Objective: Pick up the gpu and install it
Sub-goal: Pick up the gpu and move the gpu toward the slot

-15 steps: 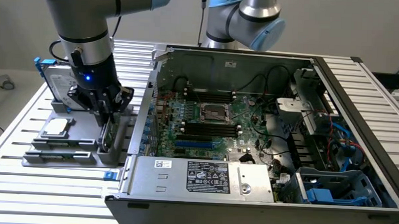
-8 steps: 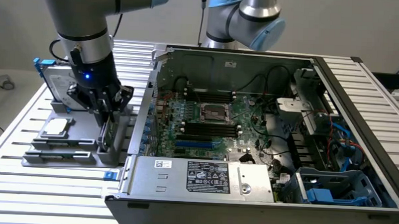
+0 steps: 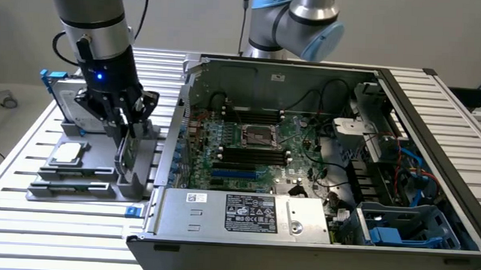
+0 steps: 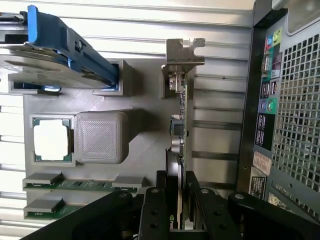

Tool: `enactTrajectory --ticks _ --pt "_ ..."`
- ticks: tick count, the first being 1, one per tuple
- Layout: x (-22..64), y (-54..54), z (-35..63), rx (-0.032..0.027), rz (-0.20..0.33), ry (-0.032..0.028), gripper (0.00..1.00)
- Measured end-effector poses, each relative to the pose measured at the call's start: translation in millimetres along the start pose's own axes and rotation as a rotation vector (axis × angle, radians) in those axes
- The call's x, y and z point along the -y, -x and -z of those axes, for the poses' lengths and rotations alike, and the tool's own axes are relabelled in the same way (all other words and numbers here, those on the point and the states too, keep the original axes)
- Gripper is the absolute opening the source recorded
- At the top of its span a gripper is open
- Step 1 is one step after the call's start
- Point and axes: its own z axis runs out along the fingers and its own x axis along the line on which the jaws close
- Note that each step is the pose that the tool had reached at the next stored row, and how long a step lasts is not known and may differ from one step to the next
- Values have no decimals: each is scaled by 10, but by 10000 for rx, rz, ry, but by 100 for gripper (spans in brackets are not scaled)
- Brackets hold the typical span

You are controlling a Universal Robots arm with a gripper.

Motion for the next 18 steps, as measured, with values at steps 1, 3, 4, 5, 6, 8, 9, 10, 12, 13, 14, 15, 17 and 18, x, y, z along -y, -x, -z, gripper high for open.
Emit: enactTrajectory --ticks 1,3,4,5,6,8,9,10,12,13,14,15,17,18 --pt "0 -2 44 -1 1 0 27" --pt "-1 -5 135 -1 1 1 27" --pt "-2 -6 180 0 1 2 27" --pt "-2 -8 223 0 0 2 27" --pt "-2 -9 272 0 1 2 27" --pt "-2 -4 363 -1 4 1 27" --pt "-2 5 408 0 2 1 27" --pt "-1 17 454 0 2 1 27" --pt "1 50 546 0 1 1 27" --pt "2 69 592 -1 1 1 27" --pt "3 89 637 1 1 2 27" --pt "5 109 684 0 1 1 27" --pt "8 149 779 0 1 1 27" --pt "10 168 824 0 1 1 27"
